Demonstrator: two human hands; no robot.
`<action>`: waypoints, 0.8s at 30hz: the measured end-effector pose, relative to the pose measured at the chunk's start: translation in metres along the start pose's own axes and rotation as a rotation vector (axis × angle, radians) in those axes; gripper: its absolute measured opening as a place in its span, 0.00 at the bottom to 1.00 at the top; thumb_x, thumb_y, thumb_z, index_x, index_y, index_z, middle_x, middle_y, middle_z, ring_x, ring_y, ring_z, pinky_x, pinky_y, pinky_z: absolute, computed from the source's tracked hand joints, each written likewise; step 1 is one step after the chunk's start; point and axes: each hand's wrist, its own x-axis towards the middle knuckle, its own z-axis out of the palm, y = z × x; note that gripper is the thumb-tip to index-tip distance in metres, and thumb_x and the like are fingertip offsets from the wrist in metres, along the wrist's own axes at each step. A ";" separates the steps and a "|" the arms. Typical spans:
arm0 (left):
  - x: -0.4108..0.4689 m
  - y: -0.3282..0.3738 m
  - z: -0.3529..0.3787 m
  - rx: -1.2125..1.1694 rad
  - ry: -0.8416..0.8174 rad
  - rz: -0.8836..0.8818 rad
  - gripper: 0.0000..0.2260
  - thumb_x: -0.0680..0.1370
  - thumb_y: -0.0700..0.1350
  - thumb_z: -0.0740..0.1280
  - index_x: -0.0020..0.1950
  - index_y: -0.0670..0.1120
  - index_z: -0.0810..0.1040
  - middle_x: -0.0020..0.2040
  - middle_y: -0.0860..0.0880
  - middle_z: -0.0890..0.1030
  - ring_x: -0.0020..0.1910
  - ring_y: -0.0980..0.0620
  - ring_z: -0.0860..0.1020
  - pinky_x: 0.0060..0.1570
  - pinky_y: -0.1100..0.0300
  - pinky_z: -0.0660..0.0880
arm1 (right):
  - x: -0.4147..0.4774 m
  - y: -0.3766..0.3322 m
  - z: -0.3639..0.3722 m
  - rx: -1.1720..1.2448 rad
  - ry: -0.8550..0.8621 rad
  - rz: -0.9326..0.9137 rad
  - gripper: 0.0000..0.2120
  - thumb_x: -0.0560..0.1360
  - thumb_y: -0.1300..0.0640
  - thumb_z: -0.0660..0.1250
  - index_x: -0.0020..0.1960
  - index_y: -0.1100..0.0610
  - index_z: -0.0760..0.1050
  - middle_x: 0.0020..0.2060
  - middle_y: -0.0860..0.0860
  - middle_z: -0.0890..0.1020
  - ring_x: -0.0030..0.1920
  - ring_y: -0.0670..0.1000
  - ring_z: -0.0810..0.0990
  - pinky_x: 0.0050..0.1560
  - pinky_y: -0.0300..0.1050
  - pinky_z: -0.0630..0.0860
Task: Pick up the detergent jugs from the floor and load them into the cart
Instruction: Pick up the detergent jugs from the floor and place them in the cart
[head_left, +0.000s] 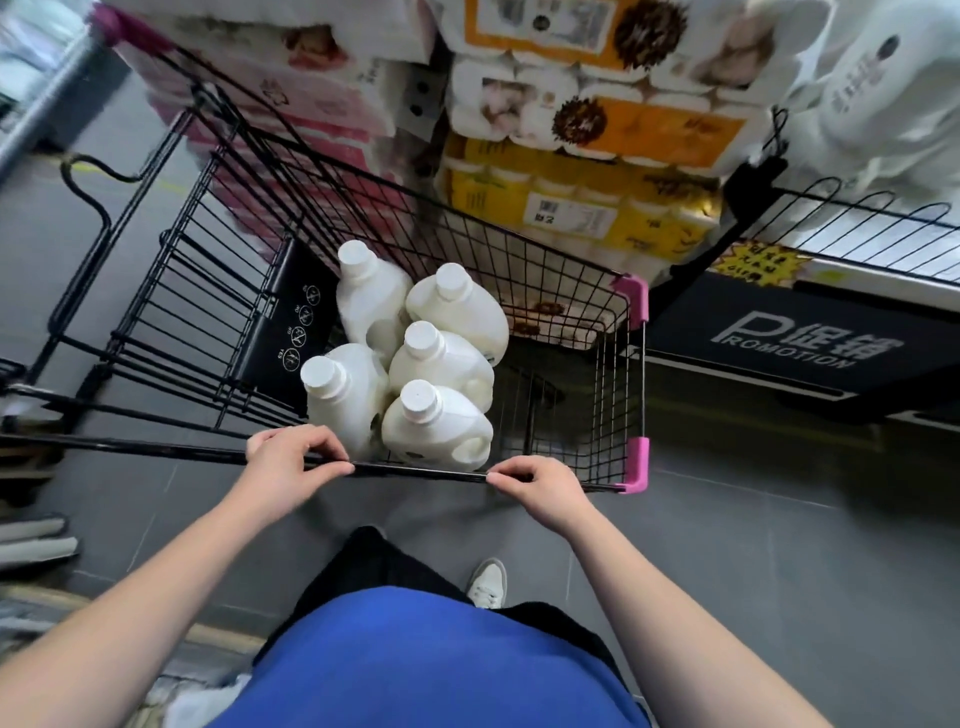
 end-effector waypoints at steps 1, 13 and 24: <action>0.000 0.003 0.004 -0.001 -0.001 0.005 0.11 0.74 0.49 0.80 0.39 0.60 0.80 0.43 0.59 0.84 0.52 0.62 0.79 0.64 0.56 0.57 | -0.003 0.003 -0.004 -0.006 0.003 0.005 0.09 0.76 0.39 0.73 0.52 0.41 0.87 0.48 0.36 0.87 0.55 0.39 0.82 0.66 0.45 0.75; 0.001 0.051 0.048 0.004 -0.015 0.027 0.14 0.74 0.52 0.79 0.37 0.62 0.76 0.42 0.60 0.82 0.50 0.57 0.79 0.58 0.60 0.53 | -0.026 0.039 -0.046 -0.014 0.059 0.103 0.01 0.75 0.45 0.77 0.46 0.39 0.86 0.42 0.34 0.85 0.49 0.33 0.82 0.52 0.30 0.74; -0.005 0.112 0.103 0.003 0.006 0.094 0.12 0.74 0.50 0.80 0.38 0.59 0.79 0.41 0.60 0.83 0.57 0.68 0.74 0.63 0.63 0.51 | -0.035 0.108 -0.117 0.008 -0.030 0.083 0.06 0.73 0.44 0.79 0.48 0.44 0.87 0.41 0.36 0.86 0.43 0.29 0.81 0.44 0.23 0.70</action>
